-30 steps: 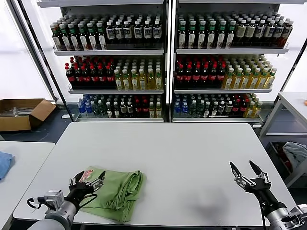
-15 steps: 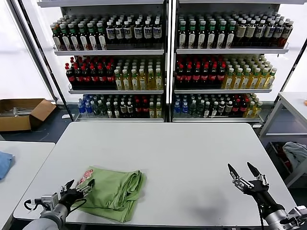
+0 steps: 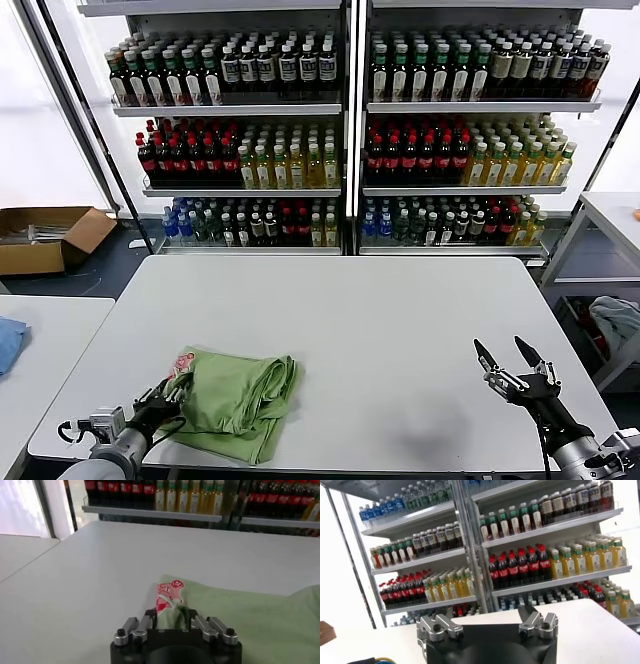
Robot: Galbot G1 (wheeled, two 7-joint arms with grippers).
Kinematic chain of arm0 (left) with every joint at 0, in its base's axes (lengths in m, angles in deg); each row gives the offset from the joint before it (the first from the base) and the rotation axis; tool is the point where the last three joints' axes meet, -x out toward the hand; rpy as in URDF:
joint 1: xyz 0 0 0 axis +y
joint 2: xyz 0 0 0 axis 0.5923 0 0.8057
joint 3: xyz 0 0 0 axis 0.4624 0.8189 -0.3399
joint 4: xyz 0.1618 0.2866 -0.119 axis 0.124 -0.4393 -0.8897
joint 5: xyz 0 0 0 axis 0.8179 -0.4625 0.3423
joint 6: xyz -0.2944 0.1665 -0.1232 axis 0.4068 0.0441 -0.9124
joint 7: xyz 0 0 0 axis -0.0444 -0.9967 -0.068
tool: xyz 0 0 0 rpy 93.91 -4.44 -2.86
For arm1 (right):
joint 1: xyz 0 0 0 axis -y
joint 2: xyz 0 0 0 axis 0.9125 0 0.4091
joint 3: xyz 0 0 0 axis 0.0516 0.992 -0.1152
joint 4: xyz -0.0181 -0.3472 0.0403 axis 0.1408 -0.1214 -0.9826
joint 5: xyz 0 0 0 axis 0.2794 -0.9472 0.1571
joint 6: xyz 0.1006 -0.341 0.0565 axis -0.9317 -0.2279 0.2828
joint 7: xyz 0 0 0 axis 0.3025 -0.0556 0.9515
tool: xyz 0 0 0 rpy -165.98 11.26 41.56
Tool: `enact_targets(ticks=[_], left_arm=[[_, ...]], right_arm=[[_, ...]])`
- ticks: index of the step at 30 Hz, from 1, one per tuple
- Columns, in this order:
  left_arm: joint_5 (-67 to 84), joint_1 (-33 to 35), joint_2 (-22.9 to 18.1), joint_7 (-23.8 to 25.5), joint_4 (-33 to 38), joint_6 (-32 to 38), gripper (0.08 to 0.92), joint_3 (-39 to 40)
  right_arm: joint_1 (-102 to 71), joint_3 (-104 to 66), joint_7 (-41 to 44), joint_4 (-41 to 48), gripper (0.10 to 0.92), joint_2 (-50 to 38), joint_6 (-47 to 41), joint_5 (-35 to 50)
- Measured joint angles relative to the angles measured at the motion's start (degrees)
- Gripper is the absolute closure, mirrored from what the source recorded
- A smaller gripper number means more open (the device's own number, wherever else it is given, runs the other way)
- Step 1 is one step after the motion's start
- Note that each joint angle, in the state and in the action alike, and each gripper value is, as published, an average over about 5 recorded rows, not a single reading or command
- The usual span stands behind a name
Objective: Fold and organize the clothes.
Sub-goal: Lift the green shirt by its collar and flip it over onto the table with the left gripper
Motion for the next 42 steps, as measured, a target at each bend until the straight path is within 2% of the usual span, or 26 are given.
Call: enact_targets(ticks=[7, 11, 15, 19, 24, 30, 36, 42], left_arm=[[-2.21, 0.14, -1.91, -1.03, 0.58, 1.68, 0.846, -1.53], [-3.68, -0.34, -3.49, -2.79, 1.77, 2.94, 0.873, -4.48], [-3.05, -0.69, -3.33, -4.03, 2.07, 3.93, 0.873, -9.45], [-1.12, -0.76, -0.86, -4.26, 0.52, 5.01, 0.873, -15.92], [1.65, -0.46, 4.08, -4.26, -2.85, 5.53, 0.873, -23.79], [3.33, -0.81, 7.80, -4.78, -3.43, 5.00, 0.873, -28.62], [-0.05, -1.03, 6.46, -5.87, 0.90, 4.84, 0.873, -26.45], [-7.40, -1.46, 0.16, -8.70, 7.14, 4.87, 0.873, -14.10]], right_arm=[[0.35, 0.08, -0.14, -0.23, 0.203, 0.23, -0.10, -0.13], [0.51, 0.20, -0.17, -0.29, 0.203, 0.27, -0.09, -0.11], [0.58, 0.23, -0.17, -0.31, 0.203, 0.21, 0.09, 0.08], [0.57, 0.41, -0.16, -0.30, 0.203, 0.20, 0.29, 0.31], [0.80, 0.83, -0.16, -0.38, 0.203, 0.36, 0.42, 0.37], [0.75, 0.79, -0.09, -0.79, 0.203, 0.54, 0.79, 0.26], [-0.12, 0.64, 0.06, -0.95, 0.203, 1.08, 1.42, -0.41], [-0.79, 0.81, 0.08, -1.70, 0.203, 1.40, 1.53, -1.42]])
